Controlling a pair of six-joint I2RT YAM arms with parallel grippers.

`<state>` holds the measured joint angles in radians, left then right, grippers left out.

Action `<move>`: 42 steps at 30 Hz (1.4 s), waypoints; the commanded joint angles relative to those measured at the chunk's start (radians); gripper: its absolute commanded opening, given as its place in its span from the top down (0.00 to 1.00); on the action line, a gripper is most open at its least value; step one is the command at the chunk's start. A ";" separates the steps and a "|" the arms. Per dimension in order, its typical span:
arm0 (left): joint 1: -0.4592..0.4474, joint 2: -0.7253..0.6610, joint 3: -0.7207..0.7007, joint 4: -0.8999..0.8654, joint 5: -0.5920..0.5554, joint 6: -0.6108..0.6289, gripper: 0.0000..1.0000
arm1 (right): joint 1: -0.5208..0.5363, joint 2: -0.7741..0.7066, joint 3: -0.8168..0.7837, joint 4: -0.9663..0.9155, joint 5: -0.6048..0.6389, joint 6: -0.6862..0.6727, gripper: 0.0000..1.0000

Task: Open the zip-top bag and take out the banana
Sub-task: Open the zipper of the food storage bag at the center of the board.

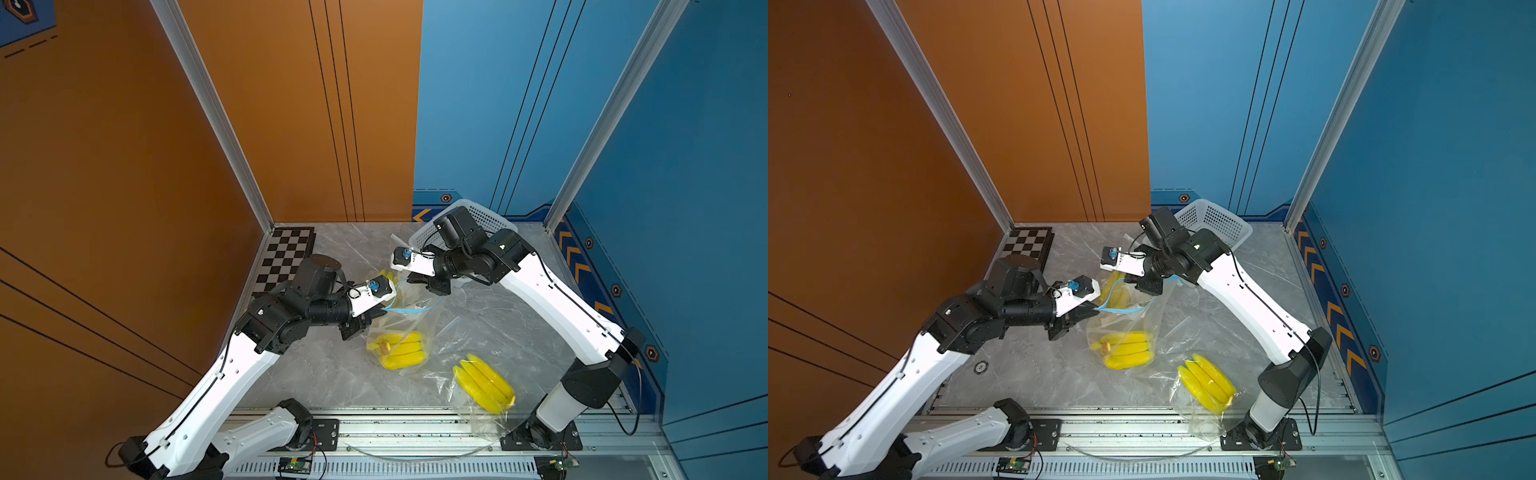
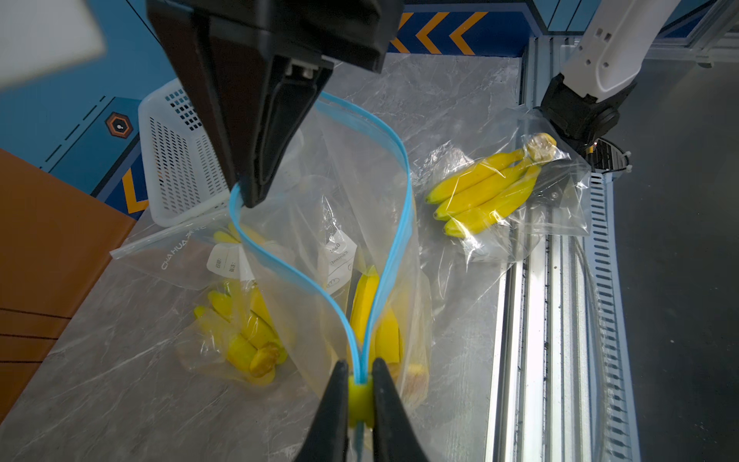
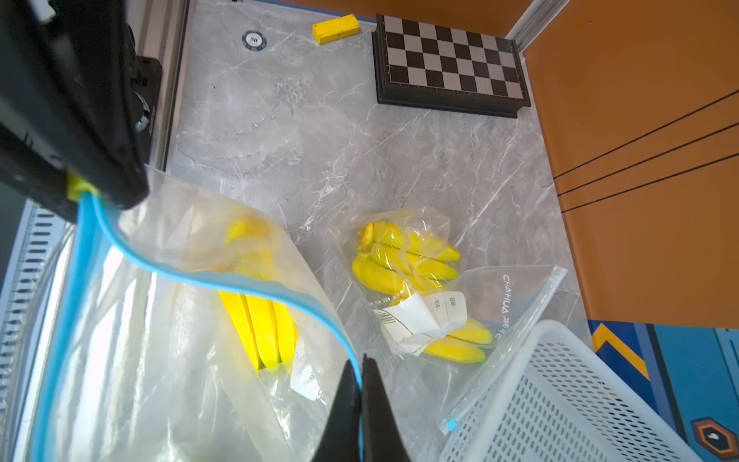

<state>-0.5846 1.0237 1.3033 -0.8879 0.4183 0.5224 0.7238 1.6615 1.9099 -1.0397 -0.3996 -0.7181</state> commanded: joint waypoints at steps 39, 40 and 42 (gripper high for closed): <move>0.047 -0.040 -0.055 0.024 -0.220 -1.453 0.02 | 0.305 0.008 -0.032 0.238 0.867 1.688 1.00; 0.042 -0.042 -0.074 0.024 -0.227 -1.461 0.02 | 0.307 0.003 -0.041 0.242 0.866 1.691 1.00; 0.037 -0.040 -0.099 0.025 -0.241 -1.469 0.02 | 0.310 -0.007 -0.063 0.254 0.860 1.695 1.00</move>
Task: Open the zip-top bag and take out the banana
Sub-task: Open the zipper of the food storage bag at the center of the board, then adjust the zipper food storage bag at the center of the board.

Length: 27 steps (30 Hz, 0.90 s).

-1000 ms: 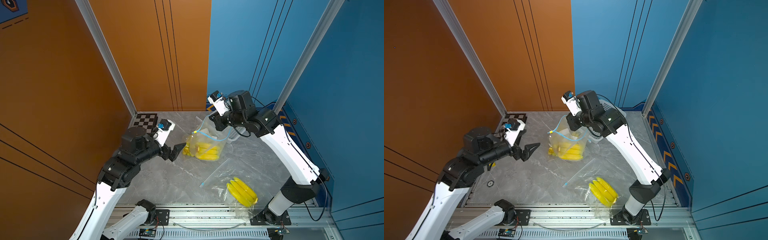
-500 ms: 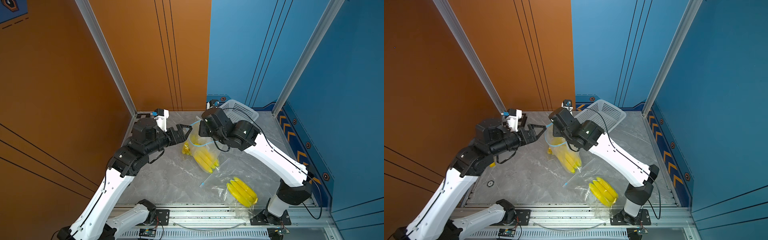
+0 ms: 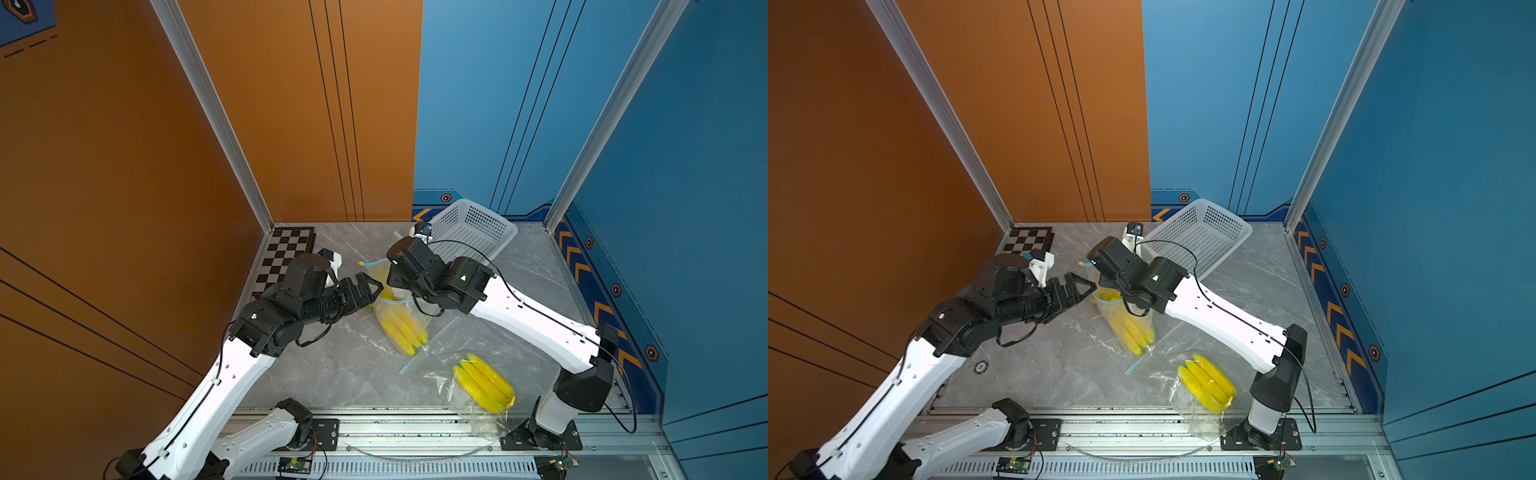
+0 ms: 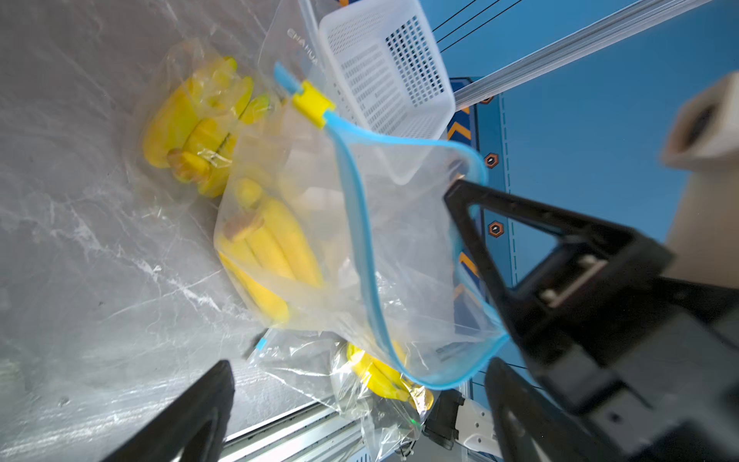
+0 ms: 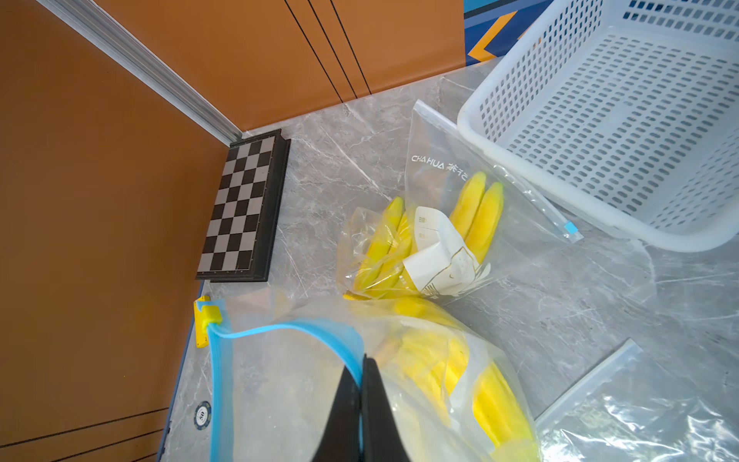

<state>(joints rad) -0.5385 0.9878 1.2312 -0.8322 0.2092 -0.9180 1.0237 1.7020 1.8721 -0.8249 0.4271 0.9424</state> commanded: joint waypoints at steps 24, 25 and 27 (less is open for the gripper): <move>-0.144 0.369 0.266 0.018 0.117 0.122 0.97 | -0.315 -0.501 -0.453 0.016 -0.415 -0.160 0.67; -0.161 0.392 0.283 0.019 0.119 0.128 0.97 | -0.315 -0.508 -0.413 -0.005 -0.421 -0.175 0.60; -0.181 0.425 0.309 0.019 0.115 0.130 0.97 | -0.315 -0.500 -0.317 -0.056 -0.454 -0.185 0.57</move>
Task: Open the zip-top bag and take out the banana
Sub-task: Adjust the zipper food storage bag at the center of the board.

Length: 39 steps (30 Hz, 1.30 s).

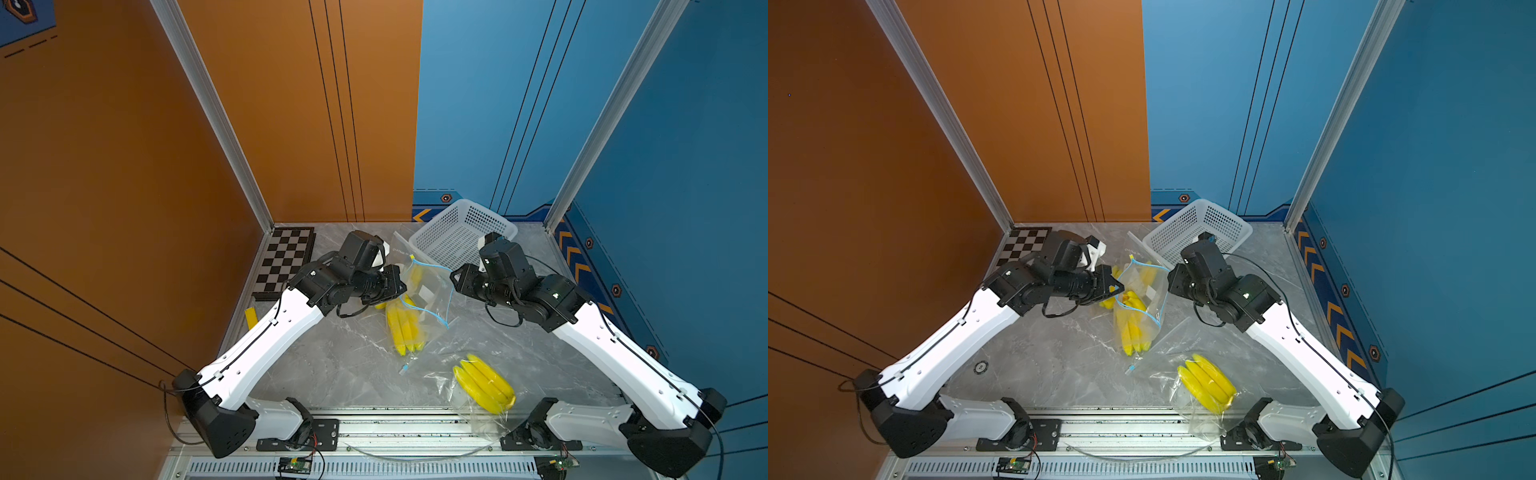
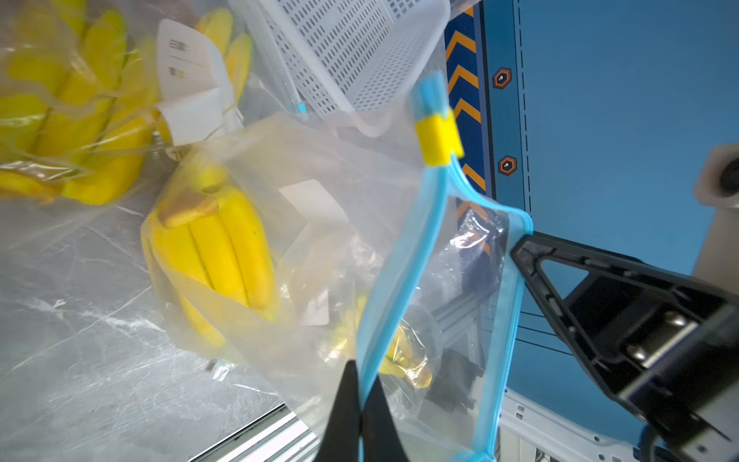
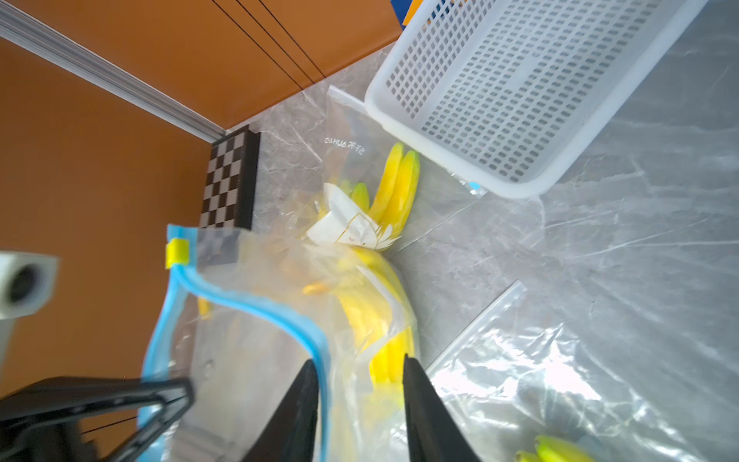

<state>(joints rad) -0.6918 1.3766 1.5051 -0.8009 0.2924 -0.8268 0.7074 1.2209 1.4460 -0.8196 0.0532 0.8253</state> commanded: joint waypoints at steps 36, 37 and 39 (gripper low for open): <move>0.262 -0.215 -0.164 -0.019 0.047 0.077 0.49 | 0.077 0.347 -0.007 0.077 -0.285 -0.101 0.92; 0.304 -0.239 -0.191 -0.018 0.062 0.082 0.49 | 0.073 0.351 -0.011 0.082 -0.292 -0.100 0.92; 0.378 -0.279 -0.238 -0.020 0.089 0.113 0.48 | 0.070 0.361 -0.008 0.086 -0.303 -0.101 0.91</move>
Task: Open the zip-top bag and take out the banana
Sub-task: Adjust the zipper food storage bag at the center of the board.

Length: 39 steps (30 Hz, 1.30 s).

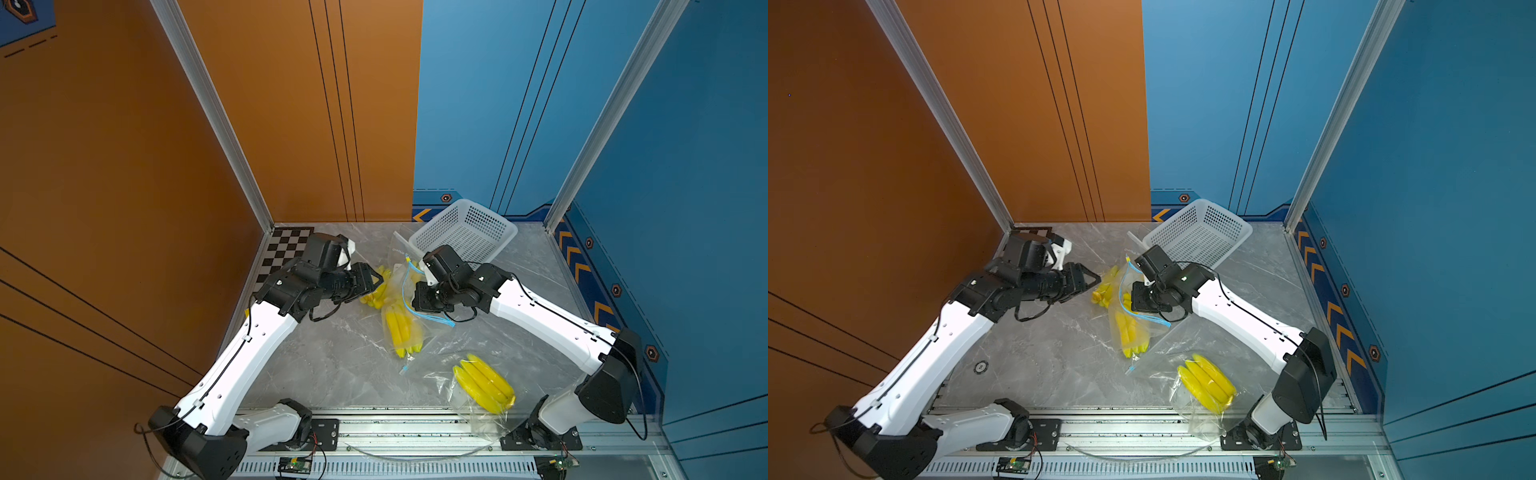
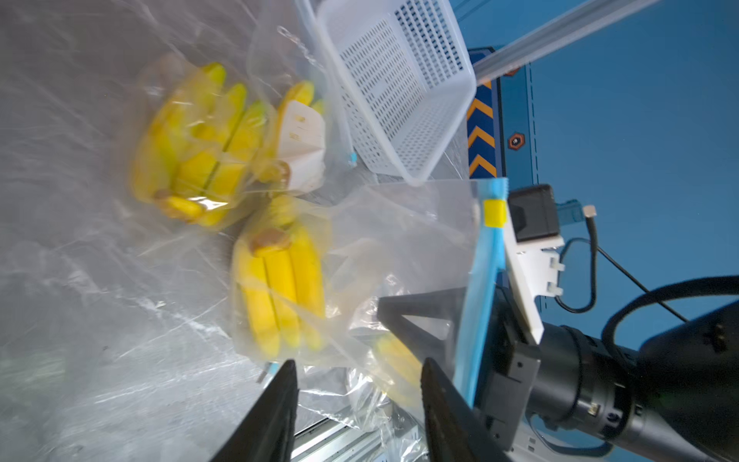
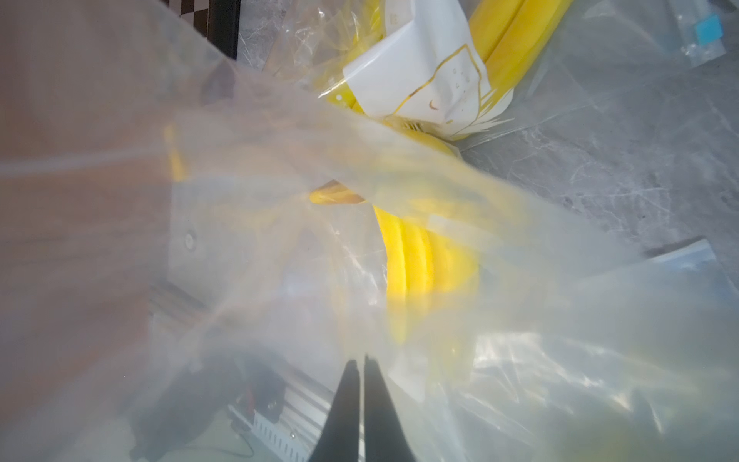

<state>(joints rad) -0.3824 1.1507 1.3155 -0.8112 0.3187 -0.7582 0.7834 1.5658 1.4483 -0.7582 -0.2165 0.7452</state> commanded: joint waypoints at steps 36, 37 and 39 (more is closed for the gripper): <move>-0.017 0.188 -0.522 0.529 0.121 -0.013 0.54 | -0.027 0.100 0.068 0.023 -0.093 0.021 0.78; -0.021 0.190 -0.531 0.536 0.121 -0.013 0.54 | -0.029 0.099 0.068 0.023 -0.096 0.020 0.78; -0.021 0.190 -0.546 0.545 0.119 -0.013 0.54 | -0.032 0.103 0.072 0.023 -0.101 0.019 0.78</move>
<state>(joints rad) -0.3962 1.3384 0.7914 -0.3046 0.4191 -0.7685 0.7559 1.7020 1.5276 -0.7395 -0.2966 0.7582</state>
